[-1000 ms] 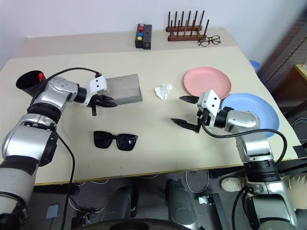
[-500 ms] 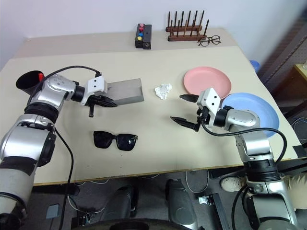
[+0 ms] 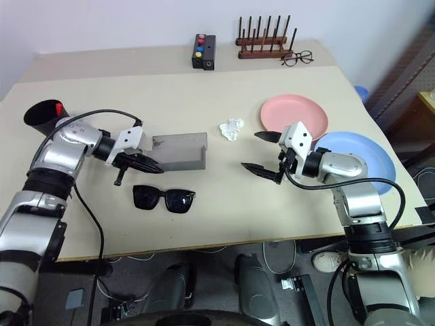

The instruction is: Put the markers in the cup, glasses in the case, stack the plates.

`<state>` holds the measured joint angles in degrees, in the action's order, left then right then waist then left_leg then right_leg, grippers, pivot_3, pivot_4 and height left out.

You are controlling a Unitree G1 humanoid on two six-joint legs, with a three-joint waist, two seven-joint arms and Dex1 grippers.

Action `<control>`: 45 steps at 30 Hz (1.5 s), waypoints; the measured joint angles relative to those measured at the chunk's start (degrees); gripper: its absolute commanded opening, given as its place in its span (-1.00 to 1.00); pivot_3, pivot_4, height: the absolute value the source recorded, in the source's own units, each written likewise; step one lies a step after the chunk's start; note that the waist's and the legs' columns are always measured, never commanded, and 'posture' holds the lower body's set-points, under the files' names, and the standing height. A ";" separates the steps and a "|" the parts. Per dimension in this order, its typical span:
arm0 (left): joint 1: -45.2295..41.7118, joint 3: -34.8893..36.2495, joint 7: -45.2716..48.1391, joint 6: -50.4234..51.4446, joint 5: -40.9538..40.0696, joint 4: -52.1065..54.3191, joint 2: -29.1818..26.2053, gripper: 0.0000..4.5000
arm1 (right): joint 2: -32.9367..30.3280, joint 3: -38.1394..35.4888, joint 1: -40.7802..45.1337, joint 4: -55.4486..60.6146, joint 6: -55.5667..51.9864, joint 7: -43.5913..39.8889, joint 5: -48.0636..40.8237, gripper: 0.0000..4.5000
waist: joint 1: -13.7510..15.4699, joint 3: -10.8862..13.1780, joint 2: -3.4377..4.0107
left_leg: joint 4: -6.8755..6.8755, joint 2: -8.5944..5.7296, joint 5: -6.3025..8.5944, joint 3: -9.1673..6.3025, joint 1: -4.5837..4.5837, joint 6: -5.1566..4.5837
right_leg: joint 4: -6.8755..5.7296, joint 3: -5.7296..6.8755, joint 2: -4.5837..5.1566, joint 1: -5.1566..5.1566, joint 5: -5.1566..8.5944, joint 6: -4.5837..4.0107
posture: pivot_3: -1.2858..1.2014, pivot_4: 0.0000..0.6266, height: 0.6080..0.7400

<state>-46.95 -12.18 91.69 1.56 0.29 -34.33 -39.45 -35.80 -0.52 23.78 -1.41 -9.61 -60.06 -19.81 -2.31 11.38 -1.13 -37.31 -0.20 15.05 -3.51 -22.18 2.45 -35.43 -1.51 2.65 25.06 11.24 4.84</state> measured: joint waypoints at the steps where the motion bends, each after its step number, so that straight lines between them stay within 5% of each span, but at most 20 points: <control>1: 1.32 0.00 -0.33 2.19 -0.38 2.82 -0.88 -0.97 | 0.00 0.00 0.01 -0.04 0.07 -0.02 0.00 1.00 | -0.04 0.00 0.00 | 0.00 0.00 0.00 0.00 0.00 0.00 | 0.01 0.00 0.00 0.00 0.00 0.00 | 0.03 -0.52 1.00; 11: 5.12 0.01 -2.45 9.38 -2.07 12.01 -5.09 -0.97 | 0.56 0.01 0.01 -1.43 0.98 -0.17 0.01 1.00 | -0.06 0.00 0.00 | 0.00 0.00 0.00 0.00 0.00 0.00 | -0.01 0.00 0.00 0.01 0.00 -0.01 | 0.03 -0.52 1.00; 23: 5.74 -0.15 -5.23 6.37 -1.84 9.37 -6.46 -0.97 | 1.02 0.11 0.01 -3.29 2.56 -0.77 0.44 1.00 | -0.06 0.00 0.00 | -0.02 0.00 0.00 0.01 0.01 0.00 | -0.02 0.00 0.00 0.01 0.00 -0.02 | 0.03 -0.52 1.00; 26: 5.63 -0.46 -5.67 5.73 -1.25 7.87 -6.44 -0.61 | 1.04 0.11 0.00 -3.29 2.60 -0.77 0.45 1.00 | -0.05 0.00 0.00 | -0.02 0.00 0.00 0.01 0.01 0.00 | -0.03 0.00 0.00 0.01 0.00 -0.02 | 0.03 -0.52 1.00; 33: 5.00 -0.63 -6.49 4.18 -0.66 6.32 -5.45 0.93 | 1.04 0.11 -0.03 -3.29 2.62 -0.75 0.48 1.00 | -0.04 0.00 0.00 | -0.03 0.00 0.00 0.01 0.01 0.00 | -0.04 -0.01 0.00 0.01 0.00 -0.02 | 0.03 -0.52 1.00; 45: 0.52 0.57 -4.71 4.54 -2.48 4.30 -6.41 0.97 | 1.03 0.07 -0.22 -3.30 2.64 -0.57 0.49 1.00 | -0.06 0.00 0.00 | -0.04 0.00 0.00 0.01 0.02 0.00 | -0.07 0.00 0.00 0.01 -0.01 -0.01 | 0.03 -0.52 1.00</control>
<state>-46.43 -11.60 86.98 6.10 -2.20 -30.03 -45.86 -34.77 -0.45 23.56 -4.71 -6.97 -60.63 -19.32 -2.37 11.38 -1.13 -37.35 -0.20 15.04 -3.50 -22.17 2.45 -35.51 -1.51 2.64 25.07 11.24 4.83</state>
